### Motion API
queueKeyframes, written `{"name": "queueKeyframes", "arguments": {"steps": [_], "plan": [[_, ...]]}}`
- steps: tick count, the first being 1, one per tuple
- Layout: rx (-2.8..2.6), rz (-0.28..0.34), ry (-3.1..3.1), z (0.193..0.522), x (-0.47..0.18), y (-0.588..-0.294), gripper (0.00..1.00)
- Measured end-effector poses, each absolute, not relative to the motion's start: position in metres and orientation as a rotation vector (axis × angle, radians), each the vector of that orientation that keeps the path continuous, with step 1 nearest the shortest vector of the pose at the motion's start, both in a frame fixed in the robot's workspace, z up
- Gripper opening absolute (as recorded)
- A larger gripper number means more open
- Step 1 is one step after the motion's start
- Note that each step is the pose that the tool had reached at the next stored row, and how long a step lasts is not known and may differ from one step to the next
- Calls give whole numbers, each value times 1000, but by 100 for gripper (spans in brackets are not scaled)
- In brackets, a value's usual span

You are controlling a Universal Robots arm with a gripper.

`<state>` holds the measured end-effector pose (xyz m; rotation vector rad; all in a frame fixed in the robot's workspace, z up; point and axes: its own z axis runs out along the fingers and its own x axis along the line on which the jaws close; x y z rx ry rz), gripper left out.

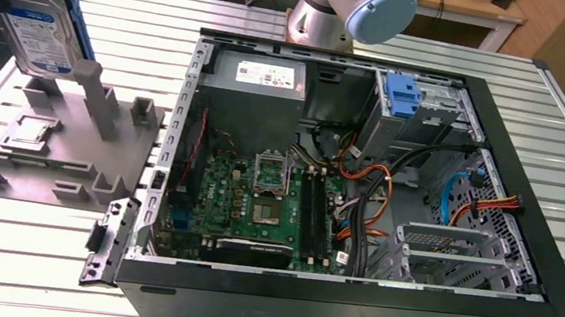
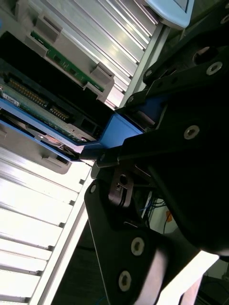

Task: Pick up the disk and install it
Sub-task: 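Pick up the disk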

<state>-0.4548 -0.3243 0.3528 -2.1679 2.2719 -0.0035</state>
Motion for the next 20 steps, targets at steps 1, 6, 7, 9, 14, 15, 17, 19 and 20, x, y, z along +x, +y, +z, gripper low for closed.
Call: {"name": "queueKeyframes", "arguments": {"steps": [1,6,7,9,14,15,17,19,20], "plan": [[-2168,-4,2272,353,-455,-324,37],[-2168,-4,2272,354,-455,-324,37],[-2168,-4,2272,354,-455,-324,37],[-2168,-3,2272,355,-455,-324,37],[-2168,-3,2272,356,-455,-324,37],[-2168,-3,2272,356,-455,-324,37],[-2168,-4,2272,356,-455,-324,37],[-2168,-4,2272,356,-455,-324,37],[-2168,-4,2272,356,-455,-324,37]]}}
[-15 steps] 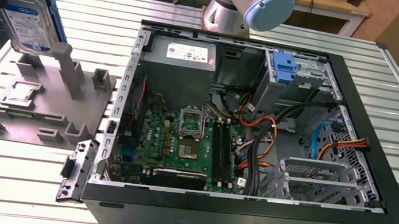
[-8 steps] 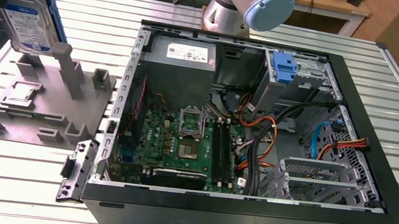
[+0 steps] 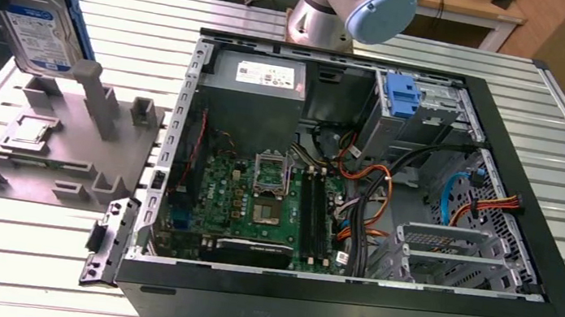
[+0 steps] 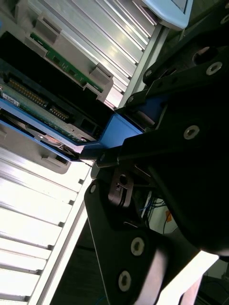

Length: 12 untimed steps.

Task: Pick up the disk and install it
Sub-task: 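Pick up the disk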

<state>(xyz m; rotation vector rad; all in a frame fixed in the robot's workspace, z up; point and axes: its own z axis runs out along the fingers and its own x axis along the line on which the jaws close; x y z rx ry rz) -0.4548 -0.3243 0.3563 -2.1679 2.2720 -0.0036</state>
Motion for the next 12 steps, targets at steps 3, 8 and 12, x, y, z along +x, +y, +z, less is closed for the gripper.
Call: {"name": "queueKeyframes", "arguments": {"steps": [3,8,12], "plan": [[-2168,-4,2272,356,-455,-324,37],[-2168,-3,2272,358,-455,-324,37],[-2168,-4,2272,360,-455,-324,37]]}}
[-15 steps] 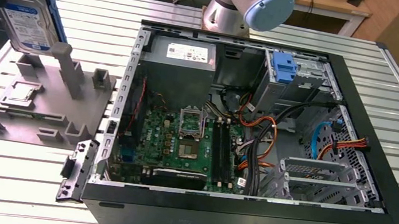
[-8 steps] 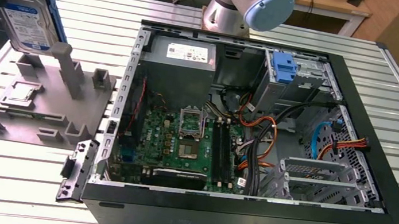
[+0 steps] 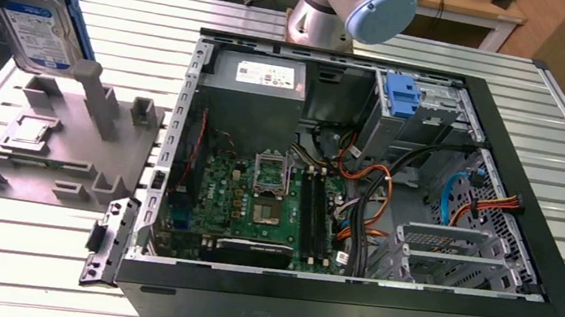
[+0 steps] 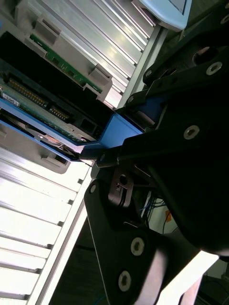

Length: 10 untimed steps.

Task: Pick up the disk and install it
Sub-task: 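Pick up the disk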

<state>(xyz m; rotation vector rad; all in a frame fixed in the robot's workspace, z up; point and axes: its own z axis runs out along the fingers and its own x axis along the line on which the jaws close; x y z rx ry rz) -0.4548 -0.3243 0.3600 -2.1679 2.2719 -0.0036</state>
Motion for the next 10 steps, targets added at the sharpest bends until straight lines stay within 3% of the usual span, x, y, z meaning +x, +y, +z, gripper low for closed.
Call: {"name": "queueKeyframes", "arguments": {"steps": [10], "plan": [[-2168,-3,2272,362,-455,-324,37]]}}
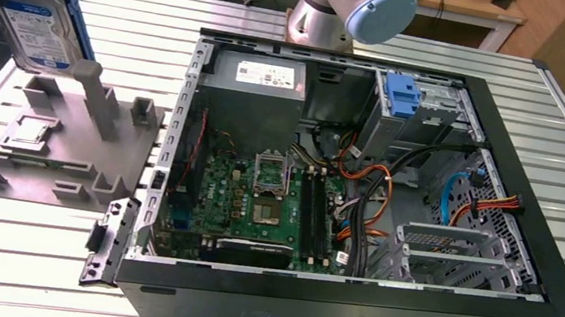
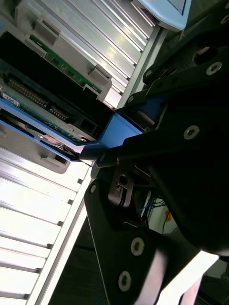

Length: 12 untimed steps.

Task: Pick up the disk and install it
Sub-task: 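Pick up the disk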

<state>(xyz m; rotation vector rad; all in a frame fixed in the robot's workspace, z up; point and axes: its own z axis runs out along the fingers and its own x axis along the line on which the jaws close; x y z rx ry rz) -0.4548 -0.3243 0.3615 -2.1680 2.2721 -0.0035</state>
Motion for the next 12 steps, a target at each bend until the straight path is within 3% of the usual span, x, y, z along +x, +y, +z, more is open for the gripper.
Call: {"name": "queueKeyframes", "arguments": {"steps": [12], "plan": [[-2168,-4,2272,365,-455,-324,37]]}}
